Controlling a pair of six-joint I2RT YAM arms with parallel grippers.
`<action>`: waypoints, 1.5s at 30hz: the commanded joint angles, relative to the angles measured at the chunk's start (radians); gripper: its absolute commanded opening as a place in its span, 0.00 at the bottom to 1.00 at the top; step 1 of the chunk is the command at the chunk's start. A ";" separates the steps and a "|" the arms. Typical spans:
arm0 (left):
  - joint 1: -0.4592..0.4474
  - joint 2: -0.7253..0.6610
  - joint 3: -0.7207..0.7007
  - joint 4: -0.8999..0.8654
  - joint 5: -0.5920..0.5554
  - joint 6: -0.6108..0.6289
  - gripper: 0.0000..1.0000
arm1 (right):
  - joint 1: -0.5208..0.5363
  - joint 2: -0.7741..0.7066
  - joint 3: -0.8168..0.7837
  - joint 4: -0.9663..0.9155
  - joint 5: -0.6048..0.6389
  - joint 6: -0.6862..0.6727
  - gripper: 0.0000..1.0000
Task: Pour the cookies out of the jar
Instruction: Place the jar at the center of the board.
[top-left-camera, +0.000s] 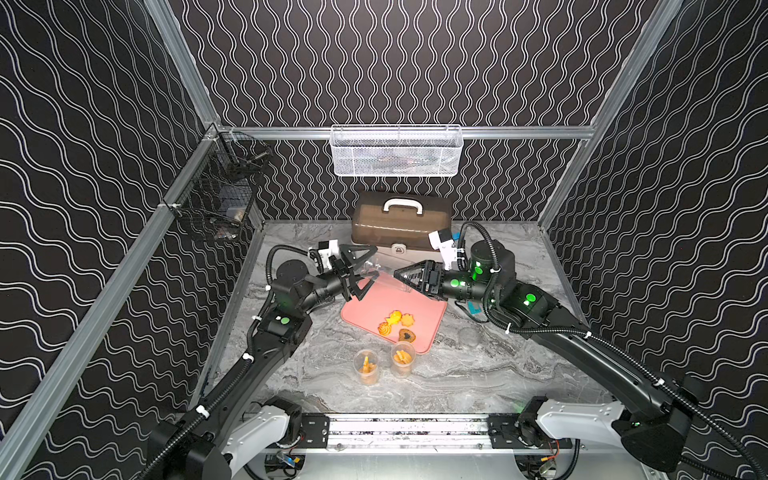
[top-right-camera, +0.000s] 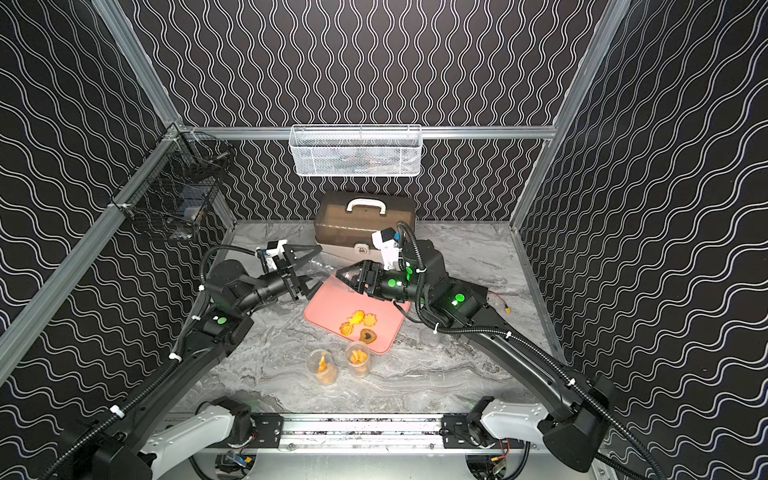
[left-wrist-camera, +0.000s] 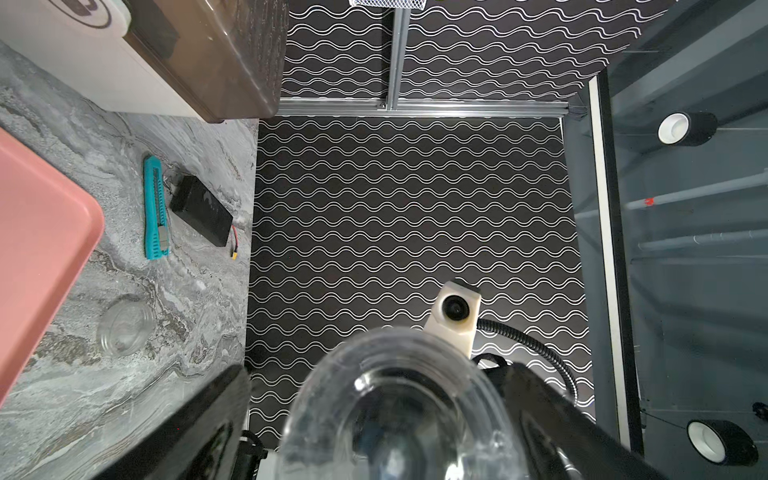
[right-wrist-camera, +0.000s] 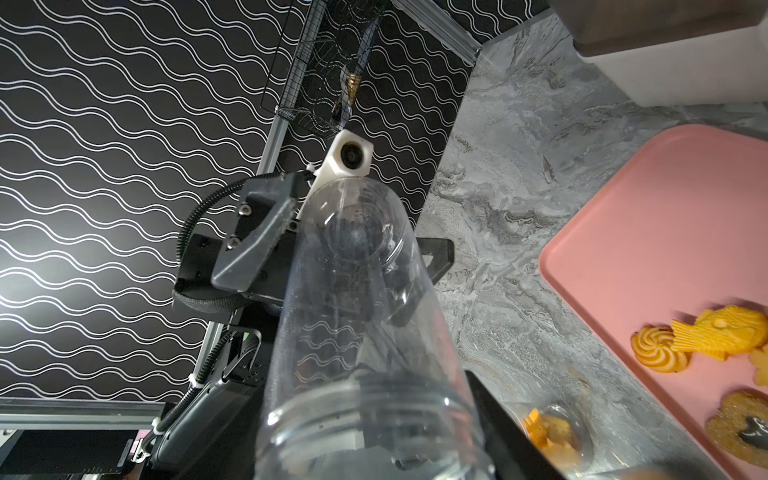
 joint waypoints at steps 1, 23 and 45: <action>0.000 -0.012 0.019 -0.028 0.021 0.044 0.99 | 0.000 -0.010 0.019 -0.039 0.037 -0.022 0.65; 0.000 -0.080 0.262 -0.748 0.006 0.607 0.99 | -0.213 -0.100 0.116 -0.498 0.149 -0.217 0.66; 0.001 -0.144 0.339 -1.194 -0.166 1.005 0.99 | -0.277 0.021 0.166 -0.939 0.391 -0.421 0.67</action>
